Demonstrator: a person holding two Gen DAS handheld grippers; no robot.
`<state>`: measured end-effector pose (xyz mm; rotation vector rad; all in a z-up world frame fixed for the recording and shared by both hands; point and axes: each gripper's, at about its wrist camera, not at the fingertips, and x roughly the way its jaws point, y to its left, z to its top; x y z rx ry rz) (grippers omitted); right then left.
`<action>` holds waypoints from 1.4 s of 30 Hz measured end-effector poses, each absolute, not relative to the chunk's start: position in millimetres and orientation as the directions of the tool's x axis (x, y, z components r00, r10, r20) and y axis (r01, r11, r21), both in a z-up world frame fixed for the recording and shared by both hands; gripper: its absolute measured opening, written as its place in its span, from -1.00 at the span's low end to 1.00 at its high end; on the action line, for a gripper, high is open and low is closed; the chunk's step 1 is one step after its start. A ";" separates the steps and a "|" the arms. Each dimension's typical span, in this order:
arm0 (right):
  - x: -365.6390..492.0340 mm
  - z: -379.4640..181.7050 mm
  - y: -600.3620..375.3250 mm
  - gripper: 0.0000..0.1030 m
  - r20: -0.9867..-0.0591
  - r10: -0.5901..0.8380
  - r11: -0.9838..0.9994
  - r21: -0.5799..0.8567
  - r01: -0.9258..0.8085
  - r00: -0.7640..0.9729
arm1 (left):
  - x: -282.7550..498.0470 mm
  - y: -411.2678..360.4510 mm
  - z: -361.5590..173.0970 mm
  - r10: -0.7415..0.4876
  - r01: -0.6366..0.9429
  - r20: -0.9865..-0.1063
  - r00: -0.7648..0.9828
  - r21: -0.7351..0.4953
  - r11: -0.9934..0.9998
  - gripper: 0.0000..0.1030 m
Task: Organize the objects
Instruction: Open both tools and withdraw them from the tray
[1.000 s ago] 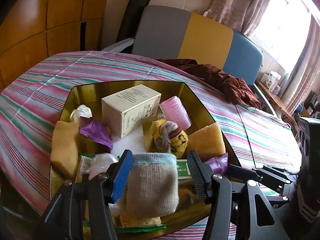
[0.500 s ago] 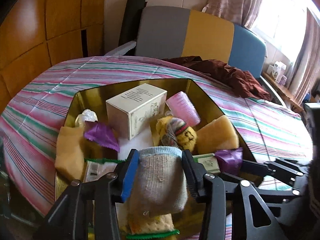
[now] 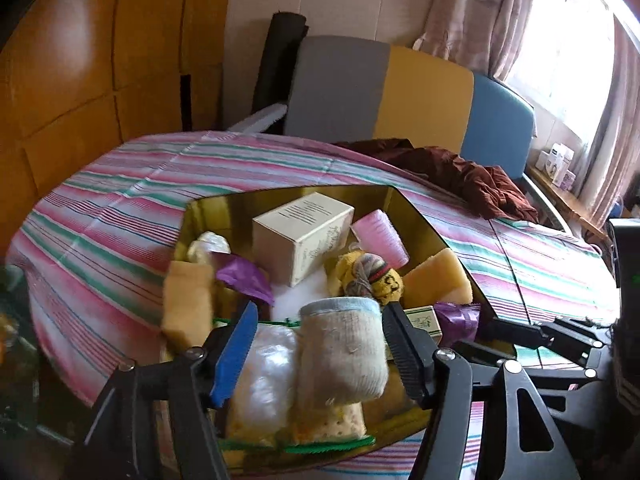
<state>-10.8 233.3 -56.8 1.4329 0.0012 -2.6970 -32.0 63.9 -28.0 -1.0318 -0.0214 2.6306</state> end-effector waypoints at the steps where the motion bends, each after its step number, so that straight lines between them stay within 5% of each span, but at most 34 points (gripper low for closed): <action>1: -8.9 -54.8 231.7 -0.13 -0.823 -0.069 -0.997 0.032 0.076 -0.564 | -29.9 61.8 -25.9 0.286 -0.275 -0.658 -0.697 -0.122 -0.954 0.34; 18: 15.7 -37.0 226.4 -0.07 -0.755 0.024 -1.000 -0.018 -0.016 -0.655 | 6.8 43.8 -9.0 0.137 -0.129 -0.631 -0.763 -0.058 -0.990 0.99; 42: 20.2 -36.0 222.5 -0.07 -0.750 0.036 -0.999 -0.021 -0.031 -0.660 | 17.9 44.7 -3.0 0.077 -0.072 -0.620 -0.781 -0.032 -0.997 0.99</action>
